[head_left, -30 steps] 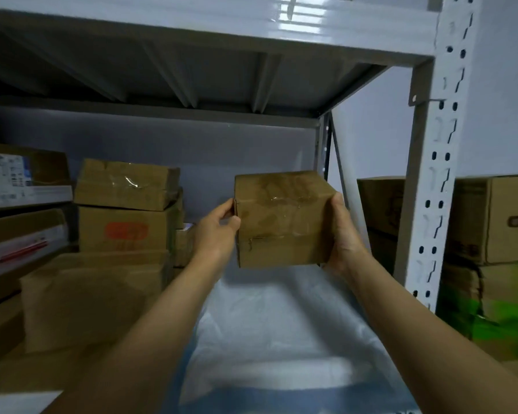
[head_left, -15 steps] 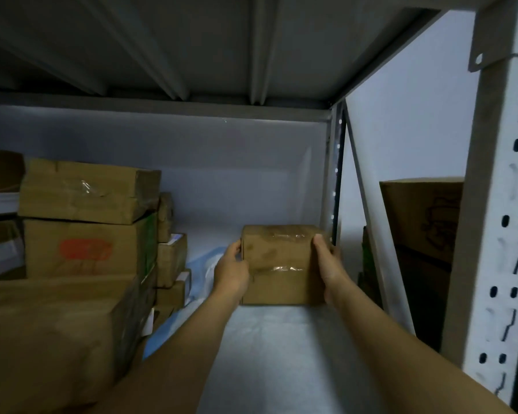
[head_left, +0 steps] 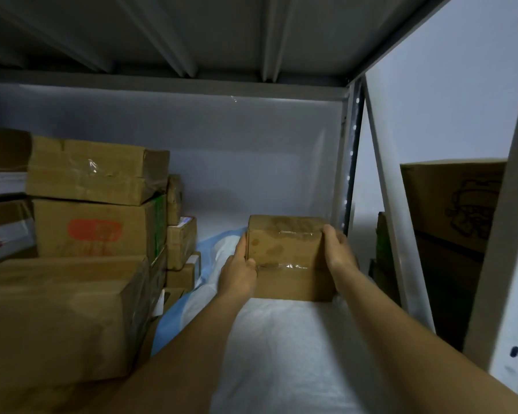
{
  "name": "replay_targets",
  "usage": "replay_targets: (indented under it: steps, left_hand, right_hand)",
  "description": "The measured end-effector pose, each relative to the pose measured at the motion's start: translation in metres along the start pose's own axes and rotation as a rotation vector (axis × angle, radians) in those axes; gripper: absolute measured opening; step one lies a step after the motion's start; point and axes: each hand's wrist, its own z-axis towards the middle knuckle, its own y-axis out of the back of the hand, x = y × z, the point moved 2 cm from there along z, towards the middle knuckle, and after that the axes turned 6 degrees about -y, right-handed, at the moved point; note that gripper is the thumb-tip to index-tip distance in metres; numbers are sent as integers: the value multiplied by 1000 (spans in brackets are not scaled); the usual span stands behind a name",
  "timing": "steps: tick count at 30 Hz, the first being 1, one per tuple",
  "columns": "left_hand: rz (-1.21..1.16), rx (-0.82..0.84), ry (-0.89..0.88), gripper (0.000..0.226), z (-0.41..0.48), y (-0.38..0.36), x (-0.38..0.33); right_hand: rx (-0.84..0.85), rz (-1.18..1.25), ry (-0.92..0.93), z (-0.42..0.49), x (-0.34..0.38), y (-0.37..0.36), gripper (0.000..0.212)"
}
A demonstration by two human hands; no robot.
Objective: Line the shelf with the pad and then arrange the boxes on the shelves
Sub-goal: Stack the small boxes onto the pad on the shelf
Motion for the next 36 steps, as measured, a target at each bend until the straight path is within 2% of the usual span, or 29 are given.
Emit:
replay_targets:
  steps: [2, 4, 10, 12, 14, 16, 19, 23, 25, 27, 29, 30, 31, 32, 33, 36]
  left_hand:
    - [30, -15, 26, 49, 1, 1, 1]
    - [80, -29, 44, 50, 0, 1, 2]
    - [18, -32, 121, 49, -5, 0, -3]
    - [15, -31, 146, 49, -9, 6, -16]
    - [-12, -34, 124, 42, -20, 21, -38]
    - [-98, -43, 27, 36, -42, 43, -60]
    - [-195, -146, -179, 27, -88, 85, -77]
    - [-237, -461, -448, 11, -148, 159, -58]
    - [-145, -650, -445, 14, -172, 197, -38]
    - [-108, -809, -330, 12, -191, 227, -16]
    - [-157, -892, -187, 16, -199, 245, 2]
    - [-197, -872, -104, 25, -200, 252, 10]
    - [-235, -803, -15, 36, -198, 257, 18]
    - [-265, -707, 76, 44, -195, 259, 27]
    - [-280, -608, 155, 48, -191, 260, 35]
    - [-288, -415, 229, 47, -192, 260, 46]
  right_hand:
    - [-29, -75, 42, 1, 0, 0, 58]
    - [-51, -97, 93, 3, 0, 0, 64]
    - [-121, -118, 103, 4, 4, 3, 57]
    - [-274, -183, 127, -3, 15, 6, 54]
    - [-476, -253, 239, -26, 30, 5, 46]
    - [-513, -190, 398, -56, 44, -3, 33]
    - [-240, -8, 486, -103, 56, -31, 11]
    - [303, 108, 357, -171, 53, -78, 24]
    - [548, 0, 303, -199, 44, -97, 27]
    - [718, -110, 273, -216, 33, -111, 31]
    - [833, -124, 252, -230, 27, -120, 30]
    - [888, -130, 238, -237, 25, -123, 43]
    - [929, -137, 226, -239, 21, -127, 66]
    - [938, -150, 203, -241, 18, -131, 91]
    - [963, -154, 181, -243, 14, -134, 106]
    - [971, -107, 149, -250, 7, -137, 104]
